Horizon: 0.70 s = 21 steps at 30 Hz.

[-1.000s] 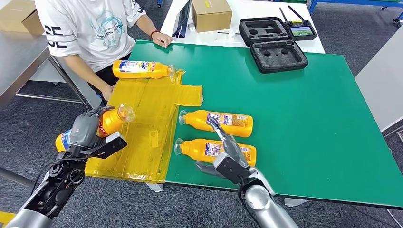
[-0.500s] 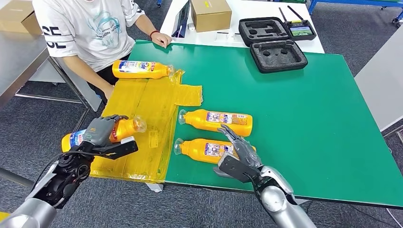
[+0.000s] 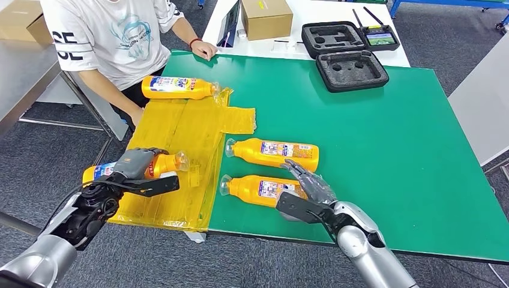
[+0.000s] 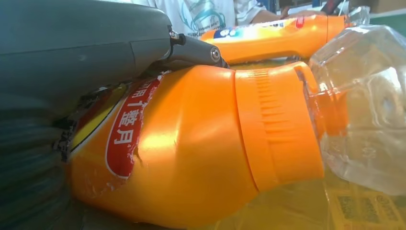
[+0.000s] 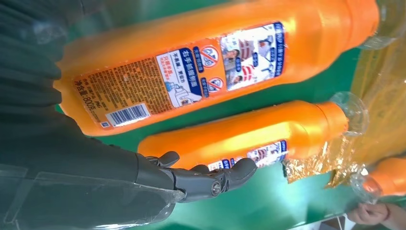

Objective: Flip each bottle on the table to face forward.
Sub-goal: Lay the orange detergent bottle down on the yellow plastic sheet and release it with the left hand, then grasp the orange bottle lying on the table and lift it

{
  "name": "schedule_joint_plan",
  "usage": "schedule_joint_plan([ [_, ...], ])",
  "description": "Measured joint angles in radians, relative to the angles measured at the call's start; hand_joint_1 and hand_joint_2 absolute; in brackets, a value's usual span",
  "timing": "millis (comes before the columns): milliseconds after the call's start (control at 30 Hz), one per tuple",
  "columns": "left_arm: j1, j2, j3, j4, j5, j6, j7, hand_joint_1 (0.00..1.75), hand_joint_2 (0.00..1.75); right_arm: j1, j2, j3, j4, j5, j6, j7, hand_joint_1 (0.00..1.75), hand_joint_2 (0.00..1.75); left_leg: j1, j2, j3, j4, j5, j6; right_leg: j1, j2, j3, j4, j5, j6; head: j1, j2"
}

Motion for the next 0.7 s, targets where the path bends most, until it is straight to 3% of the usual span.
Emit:
schedule_joint_plan([
  [467,-0.011,0.003,-0.007,0.029,0.056,-0.084,-0.044,1.75,1.75,-0.108,0.029,0.039,0.048,-0.048,-0.022,-0.068,0.00,1.75,0.000,0.000,0.000,0.000,0.000,0.000,0.000,0.000,0.001,0.000,0.000,0.000,0.000,0.000],
  [567,-0.011,0.004,-0.006,0.031,0.063,-0.087,-0.057,1.75,1.75,-0.113,0.047,0.046,0.046,-0.082,-0.097,-0.156,0.00,1.75,0.000,0.000,0.000,0.000,0.000,0.000,0.000,0.000,0.001,0.000,0.000,0.000,0.000,0.000],
  [700,-0.017,0.001,-0.007,0.051,0.068,-0.079,-0.078,1.75,1.75,-0.110,0.086,0.054,0.021,-0.165,-0.270,-0.319,0.00,1.75,0.000,0.000,0.001,0.000,0.000,0.000,0.000,0.000,0.001,0.000,0.000,0.000,0.000,0.000],
])
